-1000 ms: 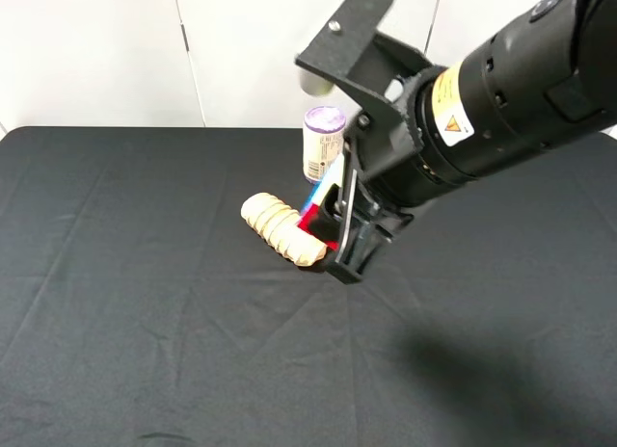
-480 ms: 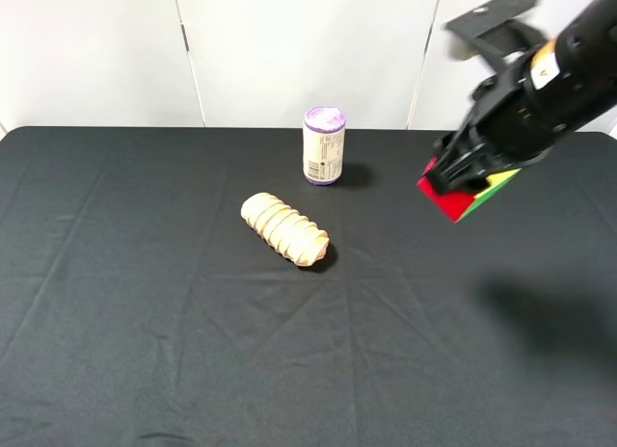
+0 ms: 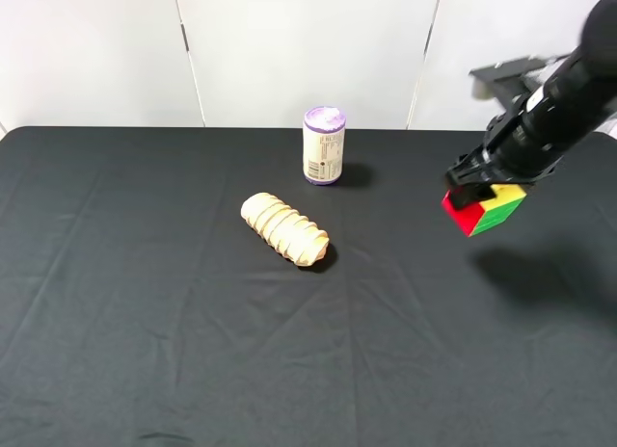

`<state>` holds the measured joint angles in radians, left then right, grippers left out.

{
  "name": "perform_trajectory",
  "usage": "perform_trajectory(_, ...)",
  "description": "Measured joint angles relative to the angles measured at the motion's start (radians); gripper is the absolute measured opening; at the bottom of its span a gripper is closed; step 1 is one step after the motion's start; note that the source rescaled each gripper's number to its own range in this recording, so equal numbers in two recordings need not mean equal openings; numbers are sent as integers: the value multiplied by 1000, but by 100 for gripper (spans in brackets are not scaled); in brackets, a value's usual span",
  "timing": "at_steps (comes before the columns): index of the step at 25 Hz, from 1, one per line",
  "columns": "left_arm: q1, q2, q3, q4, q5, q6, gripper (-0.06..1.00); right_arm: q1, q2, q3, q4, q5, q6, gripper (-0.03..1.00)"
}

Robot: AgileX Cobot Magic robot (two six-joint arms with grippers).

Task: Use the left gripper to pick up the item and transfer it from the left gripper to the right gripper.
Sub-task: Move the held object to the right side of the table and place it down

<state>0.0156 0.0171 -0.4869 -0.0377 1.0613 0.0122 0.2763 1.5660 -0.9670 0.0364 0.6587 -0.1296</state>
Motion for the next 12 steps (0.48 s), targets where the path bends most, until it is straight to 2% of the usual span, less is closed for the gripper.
perform_trajectory(4,37,0,0,0,0,0,96,-4,111,0,8,-48,-2,4)
perform_trajectory(12,38,0,0,0,0,0,96,-4,254,0,9,-125,-5,4)
